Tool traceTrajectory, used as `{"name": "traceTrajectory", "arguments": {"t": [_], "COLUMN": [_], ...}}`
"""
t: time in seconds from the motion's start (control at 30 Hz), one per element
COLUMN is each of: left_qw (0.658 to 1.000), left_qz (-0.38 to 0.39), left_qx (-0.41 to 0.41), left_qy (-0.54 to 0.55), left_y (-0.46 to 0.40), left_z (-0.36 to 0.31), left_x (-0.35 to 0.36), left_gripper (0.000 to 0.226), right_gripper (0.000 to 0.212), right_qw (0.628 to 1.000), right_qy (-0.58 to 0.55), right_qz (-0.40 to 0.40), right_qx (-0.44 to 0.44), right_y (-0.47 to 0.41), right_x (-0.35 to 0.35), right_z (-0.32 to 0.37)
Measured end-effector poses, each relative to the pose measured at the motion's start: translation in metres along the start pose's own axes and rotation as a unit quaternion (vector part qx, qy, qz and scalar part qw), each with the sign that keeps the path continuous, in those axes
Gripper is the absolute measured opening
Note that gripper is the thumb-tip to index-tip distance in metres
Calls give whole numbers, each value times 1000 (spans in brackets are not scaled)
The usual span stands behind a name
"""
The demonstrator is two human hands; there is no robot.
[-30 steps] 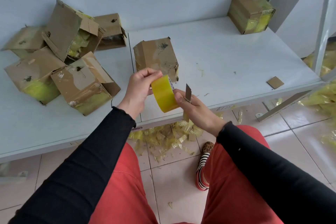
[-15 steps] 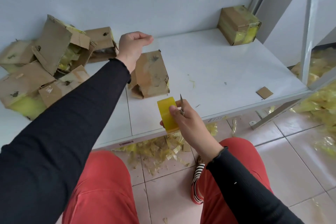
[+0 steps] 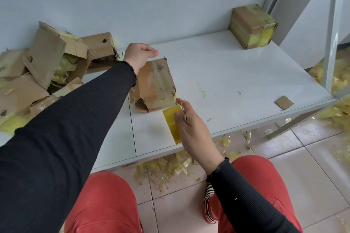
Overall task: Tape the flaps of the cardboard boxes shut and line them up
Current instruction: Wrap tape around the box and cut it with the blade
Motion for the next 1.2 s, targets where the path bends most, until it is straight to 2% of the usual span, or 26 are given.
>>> {"name": "traceTrajectory", "arguments": {"t": [0.2,0.4,0.5,0.53,0.6,0.7,0.8,0.87,0.93,0.97,1.0,1.03,1.1,1.13,1.2], "left_qw": [1000,988,966,955,930,902,913,927,949,959,959,950,931,931,917], "left_qz": [-9,50,109,145,198,224,171,112,21,-47,-108,-138,-118,-75,26], "left_qx": [-19,-129,-200,-226,-259,-270,-218,-164,-106,-47,29,109,210,220,189], "left_qy": [-3,-67,-119,-126,-173,-251,-300,-318,-296,-276,-259,-259,-273,-282,-349], "left_y": [-2,-15,-24,-25,-26,-29,-35,-29,-16,-9,3,18,51,67,96], "left_z": [16,7,-1,-4,-6,-1,1,-1,-7,-9,-13,-17,-25,-25,-16], "left_x": [7,6,5,5,6,7,2,3,6,8,7,8,12,17,29], "left_gripper": [15,26,49,48,32,36,29,30,15,17,31,37,36,40,61], "right_gripper": [39,35,33,35,38,38,39,39,40,39,39,39,38,36,30], "right_qw": [999,997,996,996,995,995,995,996,996,996,996,996,996,996,996], "right_qy": [38,26,40,43,49,54,48,43,38,35,32,30,27,26,22], "right_qz": [-11,11,23,26,32,35,28,28,30,32,34,36,38,39,37], "right_qx": [33,76,80,79,81,80,77,75,74,74,76,78,77,75,74], "right_y": [-7,-29,-42,-47,-54,-58,-59,-60,-60,-59,-58,-58,-56,-55,-54], "right_x": [11,9,7,6,6,7,9,8,6,6,5,5,5,4,3], "right_z": [-9,-8,-7,-6,-6,-7,-10,-12,-14,-14,-14,-14,-13,-12,-12]}}
Point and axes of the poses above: each hand's wrist, its own y-axis away from the middle knuckle, its own x-axis out of the palm, z = x × y, the point moved 1 cm from there along -y, towards the middle knuckle, and after that the axes turned 1 degree about y, right-handed, at the moved point
